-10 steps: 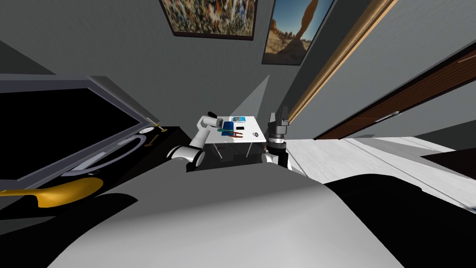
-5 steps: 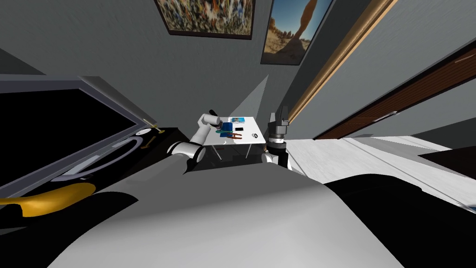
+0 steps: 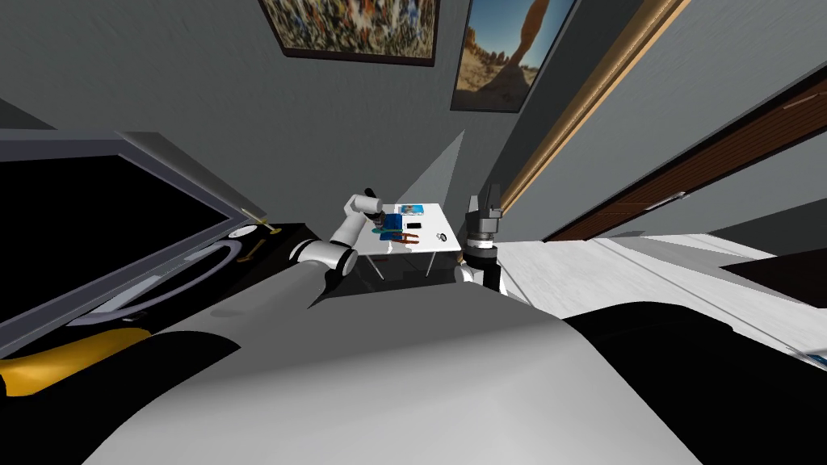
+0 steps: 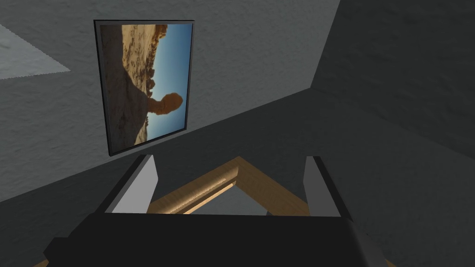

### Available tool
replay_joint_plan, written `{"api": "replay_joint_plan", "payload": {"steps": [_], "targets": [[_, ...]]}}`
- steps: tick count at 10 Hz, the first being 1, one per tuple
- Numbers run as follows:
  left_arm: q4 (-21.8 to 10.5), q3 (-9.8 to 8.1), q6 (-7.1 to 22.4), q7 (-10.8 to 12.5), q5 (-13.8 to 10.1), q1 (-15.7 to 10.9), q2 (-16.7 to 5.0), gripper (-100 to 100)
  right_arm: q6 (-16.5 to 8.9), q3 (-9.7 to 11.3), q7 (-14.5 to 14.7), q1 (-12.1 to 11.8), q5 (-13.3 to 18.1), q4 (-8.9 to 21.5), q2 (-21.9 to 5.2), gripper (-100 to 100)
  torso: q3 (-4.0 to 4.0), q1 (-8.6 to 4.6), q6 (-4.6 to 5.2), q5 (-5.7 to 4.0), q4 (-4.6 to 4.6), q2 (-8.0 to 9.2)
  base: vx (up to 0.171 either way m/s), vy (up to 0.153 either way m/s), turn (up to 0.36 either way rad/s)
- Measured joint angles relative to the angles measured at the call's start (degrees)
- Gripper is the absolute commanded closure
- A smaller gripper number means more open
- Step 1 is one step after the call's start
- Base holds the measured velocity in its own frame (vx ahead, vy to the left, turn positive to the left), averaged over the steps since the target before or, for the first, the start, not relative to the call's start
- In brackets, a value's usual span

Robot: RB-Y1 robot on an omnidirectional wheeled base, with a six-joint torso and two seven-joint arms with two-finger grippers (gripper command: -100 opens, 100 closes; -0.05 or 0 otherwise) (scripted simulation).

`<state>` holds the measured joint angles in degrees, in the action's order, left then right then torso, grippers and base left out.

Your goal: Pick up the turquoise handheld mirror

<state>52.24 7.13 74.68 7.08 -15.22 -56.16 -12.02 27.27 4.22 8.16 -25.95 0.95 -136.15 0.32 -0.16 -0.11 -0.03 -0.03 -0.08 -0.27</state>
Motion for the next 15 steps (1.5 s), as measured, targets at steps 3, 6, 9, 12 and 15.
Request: {"api": "replay_joint_plan", "payload": {"steps": [3, 6, 9, 12, 15], "targets": [[-4.7, -0.33, 4.5, 1.6, -0.6, -2.5, 0.3, -100, 0.0, 0.0, 0.0, 0.0, 0.0, 0.0, 0.0, 0, -0.02, -0.04, 0.01, -0.01, 0.00, -0.04, 0.064, -0.021, -0.032], [-9.3, -0.70, 8.4, 2.8, -1.2, -4.7, 0.5, -100, 0.0, 0.0, 0.0, 0.0, 0.0, 0.0, 0.0, 0, 0.01, 0.00, 0.00, 0.00, 0.00, 0.02, 0.059, -0.017, -0.035], [-13.6, -1.07, 12.1, 4.2, -1.8, -6.2, 0.7, -100, 0.0, 0.0, 0.0, 0.0, 0.0, 0.0, 0.0, 0, -0.03, 0.02, -0.01, 0.01, -0.02, -0.04, 0.074, -0.013, -0.032], [-17.8, -1.32, 14.4, 5.2, -2.2, -7.2, 1.2, -100, 0.0, 0.0, 0.0, 0.0, 0.0, 0.0, 0.0, 0, -0.02, 0.02, 0.00, 0.01, -0.01, -0.04, 0.081, -0.008, -0.040], [-18.1, -1.39, 15.8, 5.6, -2.4, -6.6, 1.2, -100, 0.0, 0.0, 0.0, 0.0, 0.0, 0.0, 0.0, 0, 0.08, 0.06, -0.01, 0.02, 0.03, 0.14, 0.023, -0.003, -0.003]]}}
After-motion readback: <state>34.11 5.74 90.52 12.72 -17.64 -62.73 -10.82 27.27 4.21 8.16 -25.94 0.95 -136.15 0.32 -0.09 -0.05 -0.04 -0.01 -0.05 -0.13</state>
